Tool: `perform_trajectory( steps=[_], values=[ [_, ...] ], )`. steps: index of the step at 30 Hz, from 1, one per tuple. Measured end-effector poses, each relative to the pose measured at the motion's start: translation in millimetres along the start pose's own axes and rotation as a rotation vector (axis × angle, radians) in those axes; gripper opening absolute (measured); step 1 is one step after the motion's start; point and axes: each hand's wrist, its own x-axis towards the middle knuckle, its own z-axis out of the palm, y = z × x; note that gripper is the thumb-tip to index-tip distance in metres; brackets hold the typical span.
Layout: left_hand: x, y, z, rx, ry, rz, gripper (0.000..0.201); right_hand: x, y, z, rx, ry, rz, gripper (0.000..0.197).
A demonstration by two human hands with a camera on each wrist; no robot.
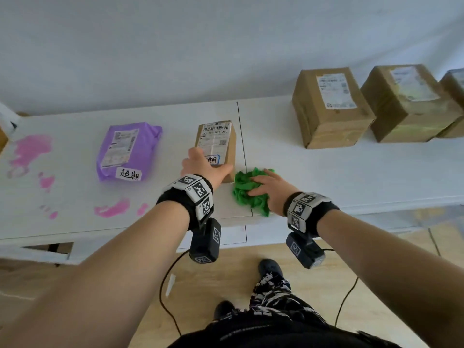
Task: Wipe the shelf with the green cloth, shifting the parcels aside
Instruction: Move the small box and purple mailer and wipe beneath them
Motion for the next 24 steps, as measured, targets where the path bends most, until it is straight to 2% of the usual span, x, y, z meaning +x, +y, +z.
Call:
perform_trajectory(
  steps=[5, 7, 15, 19, 24],
  values=[
    [16, 35, 17, 0.01, -0.033, 0.022, 0.082, -5, 66, -32, 0.01, 0.075, 0.264, 0.073],
    [23, 49, 26, 0.018, -0.033, 0.033, 0.082, -4, 76, -38, -0.016, 0.052, 0.298, 0.071],
    [55, 96, 58, 0.113, -0.037, 0.04, 0.083, 8, 84, -42, -0.174, -0.063, 0.076, 0.066],
    [66, 106, 74, 0.165, -0.06, 0.033, 0.086, 8, 89, -45, -0.181, -0.087, 0.043, 0.067],
    [68, 98, 88, 0.181, -0.177, 0.084, 0.085, 14, 91, -41, -0.211, -0.108, 0.039, 0.066]
  ],
)
